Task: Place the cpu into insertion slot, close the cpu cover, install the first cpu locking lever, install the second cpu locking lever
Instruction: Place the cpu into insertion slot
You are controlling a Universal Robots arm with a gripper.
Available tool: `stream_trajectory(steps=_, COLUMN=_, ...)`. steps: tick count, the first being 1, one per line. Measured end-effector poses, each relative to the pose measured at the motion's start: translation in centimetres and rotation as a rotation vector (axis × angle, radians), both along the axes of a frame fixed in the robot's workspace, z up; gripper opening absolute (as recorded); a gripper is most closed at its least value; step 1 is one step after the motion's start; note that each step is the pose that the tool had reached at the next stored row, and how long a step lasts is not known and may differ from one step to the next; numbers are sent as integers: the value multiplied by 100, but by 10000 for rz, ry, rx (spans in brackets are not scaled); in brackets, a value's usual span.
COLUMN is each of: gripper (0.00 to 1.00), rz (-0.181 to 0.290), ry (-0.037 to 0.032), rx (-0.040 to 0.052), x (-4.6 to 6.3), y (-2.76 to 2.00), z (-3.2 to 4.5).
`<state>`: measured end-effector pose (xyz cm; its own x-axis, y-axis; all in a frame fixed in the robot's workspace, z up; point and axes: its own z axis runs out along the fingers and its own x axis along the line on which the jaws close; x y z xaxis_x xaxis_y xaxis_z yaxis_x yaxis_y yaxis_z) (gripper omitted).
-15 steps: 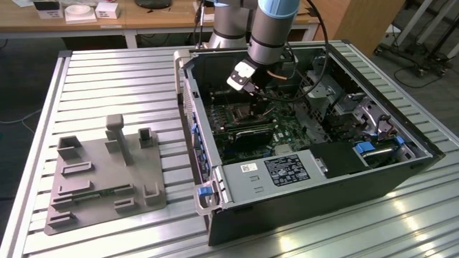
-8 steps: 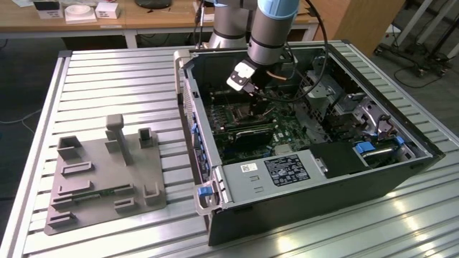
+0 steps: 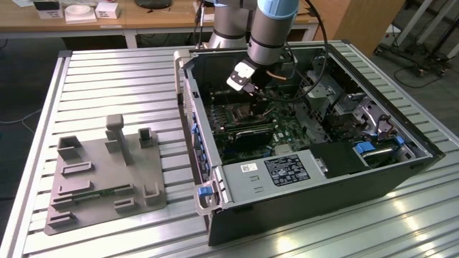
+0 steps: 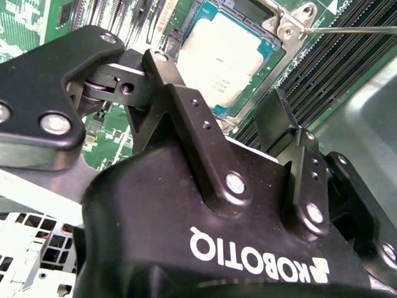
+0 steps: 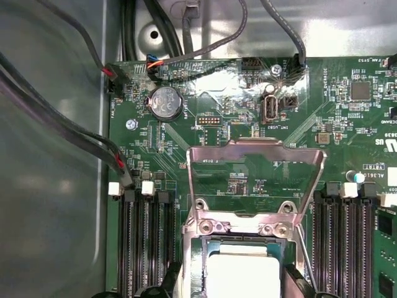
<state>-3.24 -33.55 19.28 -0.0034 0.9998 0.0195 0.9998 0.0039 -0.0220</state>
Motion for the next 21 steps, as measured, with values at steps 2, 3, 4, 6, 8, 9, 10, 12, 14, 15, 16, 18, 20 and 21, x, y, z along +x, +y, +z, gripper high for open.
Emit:
stream_trajectory(steps=2, gripper=73, rz=1, ry=2, rx=-54, x=0, y=-1, z=2)
stream_trajectory(steps=3, gripper=73, rz=2, ry=3, rx=-72, x=0, y=-1, z=6)
stream_trajectory(steps=4, gripper=73, rz=2, ry=2, rx=-84, x=0, y=-1, z=10)
stream_trajectory(steps=6, gripper=73, rz=1, ry=1, rx=-97, x=0, y=-1, z=13)
stream_trajectory(steps=8, gripper=73, rz=1, ry=1, rx=-112, x=0, y=-1, z=21)
stream_trajectory(steps=9, gripper=73, rz=2, ry=1, rx=-122, x=0, y=-1, z=29)
stream_trajectory(steps=10, gripper=73, rz=2, ry=2, rx=-126, x=0, y=-1, z=37)
stream_trajectory(steps=12, gripper=73, rz=1, ry=1, rx=-128, x=0, y=-1, z=55)
stream_trajectory(steps=14, gripper=73, rz=1, ry=1, rx=-127, x=0, y=-1, z=76)
stream_trajectory(steps=15, gripper=73, rz=1, ry=1, rx=-128, x=0, y=-1, z=87)
stream_trajectory(steps=16, gripper=73, rz=1, ry=1, rx=-127, x=0, y=-1, z=99)
stream_trajectory(steps=18, gripper=73, rz=1, ry=1, rx=-128, x=0, y=-1, z=120)
stream_trajectory(steps=20, gripper=73, rz=1, ry=2, rx=-128, x=0, y=-1, z=140)
stream_trajectory(steps=21, gripper=73, rz=1, ry=2, rx=-127, x=0, y=-1, z=151)
